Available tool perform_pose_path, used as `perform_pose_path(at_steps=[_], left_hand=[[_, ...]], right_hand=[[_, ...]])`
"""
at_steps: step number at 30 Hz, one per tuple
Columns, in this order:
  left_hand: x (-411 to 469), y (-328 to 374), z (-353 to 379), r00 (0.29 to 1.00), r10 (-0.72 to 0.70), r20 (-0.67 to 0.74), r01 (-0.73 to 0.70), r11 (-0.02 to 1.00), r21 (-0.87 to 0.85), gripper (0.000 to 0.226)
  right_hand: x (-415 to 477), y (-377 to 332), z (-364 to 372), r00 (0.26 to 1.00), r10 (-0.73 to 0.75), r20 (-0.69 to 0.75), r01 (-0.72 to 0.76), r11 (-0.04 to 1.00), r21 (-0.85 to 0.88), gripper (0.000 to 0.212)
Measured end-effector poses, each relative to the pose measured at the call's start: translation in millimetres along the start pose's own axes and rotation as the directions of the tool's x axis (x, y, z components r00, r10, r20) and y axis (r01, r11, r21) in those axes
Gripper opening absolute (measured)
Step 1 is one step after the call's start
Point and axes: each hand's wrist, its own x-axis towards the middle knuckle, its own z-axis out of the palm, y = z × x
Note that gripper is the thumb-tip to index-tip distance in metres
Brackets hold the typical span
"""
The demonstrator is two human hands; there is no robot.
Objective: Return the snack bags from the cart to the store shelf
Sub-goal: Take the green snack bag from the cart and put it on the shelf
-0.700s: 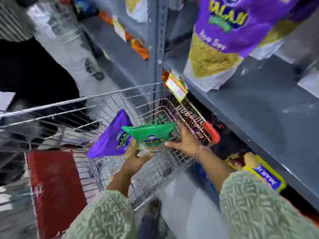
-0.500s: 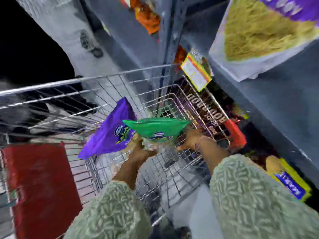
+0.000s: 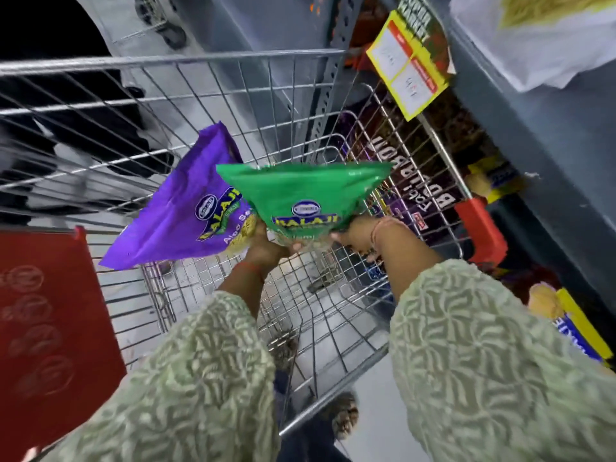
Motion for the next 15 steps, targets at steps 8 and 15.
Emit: perform_pose_path(at_steps=[8,15], left_hand=[[-79.7,57.4,-21.7,0.979,0.183,0.086,-0.180,0.983,-0.048,0.061],[-198.2,122.4,-9.5,0.868,0.490,0.076,-0.485,0.871,-0.078,0.060]], right_hand=[[-75.9,-0.5,5.0,0.994,-0.071,-0.083,0.107,0.775,0.623,0.052],[-197.0,13.5,19.5,0.812,-0.047,-0.582,0.539,0.445,0.716,0.059]])
